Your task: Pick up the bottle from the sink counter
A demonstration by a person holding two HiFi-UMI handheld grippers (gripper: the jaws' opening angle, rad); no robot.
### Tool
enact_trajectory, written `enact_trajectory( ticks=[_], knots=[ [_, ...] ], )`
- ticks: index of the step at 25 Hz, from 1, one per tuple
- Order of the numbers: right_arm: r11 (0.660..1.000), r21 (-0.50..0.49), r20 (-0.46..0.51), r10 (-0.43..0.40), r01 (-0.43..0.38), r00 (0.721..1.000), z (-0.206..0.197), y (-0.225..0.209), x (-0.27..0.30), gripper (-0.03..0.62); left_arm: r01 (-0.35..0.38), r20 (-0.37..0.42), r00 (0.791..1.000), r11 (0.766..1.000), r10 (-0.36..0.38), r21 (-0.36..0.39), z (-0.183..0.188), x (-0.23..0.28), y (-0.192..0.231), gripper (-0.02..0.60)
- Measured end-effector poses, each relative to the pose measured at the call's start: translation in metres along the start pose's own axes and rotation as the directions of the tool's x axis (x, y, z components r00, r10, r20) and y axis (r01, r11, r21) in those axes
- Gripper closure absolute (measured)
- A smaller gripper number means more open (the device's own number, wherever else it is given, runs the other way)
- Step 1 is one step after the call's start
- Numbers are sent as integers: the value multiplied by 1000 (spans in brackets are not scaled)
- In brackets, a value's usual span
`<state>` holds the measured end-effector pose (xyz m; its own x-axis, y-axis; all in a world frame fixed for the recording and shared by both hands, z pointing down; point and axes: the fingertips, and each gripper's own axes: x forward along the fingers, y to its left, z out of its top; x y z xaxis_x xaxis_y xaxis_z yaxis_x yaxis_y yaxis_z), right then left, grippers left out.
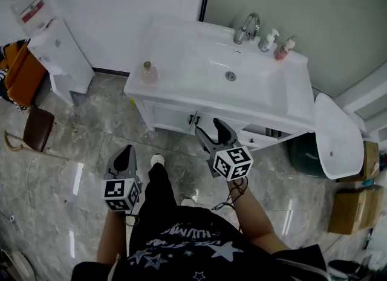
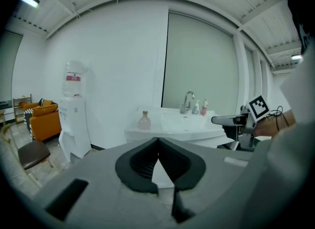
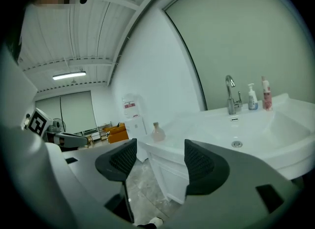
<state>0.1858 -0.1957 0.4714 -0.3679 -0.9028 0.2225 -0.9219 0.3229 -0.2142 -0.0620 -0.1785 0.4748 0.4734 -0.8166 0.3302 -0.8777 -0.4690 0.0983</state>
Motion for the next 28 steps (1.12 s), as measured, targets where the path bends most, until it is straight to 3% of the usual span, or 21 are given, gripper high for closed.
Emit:
enact_trajectory(
  ticks=[6,13,21,28],
  knots=[
    [997,-71,-38,31,-34,999,30,7,116,284,17,32,999,1000,-17,-11,39,84,70,565],
    [993,-99,-105,55,-65,993,43,21,228,284,59,4,998,998,-59,-19,67,156,136,565],
    [980,-163,-204,80,-115,976,33,35,315,289,68,-21,997,997,-69,-49,76,201,190,565],
    [969,-214,-270,62,-123,961,17,39,358,316,62,-42,997,995,-65,-78,73,223,219,565]
  ],
)
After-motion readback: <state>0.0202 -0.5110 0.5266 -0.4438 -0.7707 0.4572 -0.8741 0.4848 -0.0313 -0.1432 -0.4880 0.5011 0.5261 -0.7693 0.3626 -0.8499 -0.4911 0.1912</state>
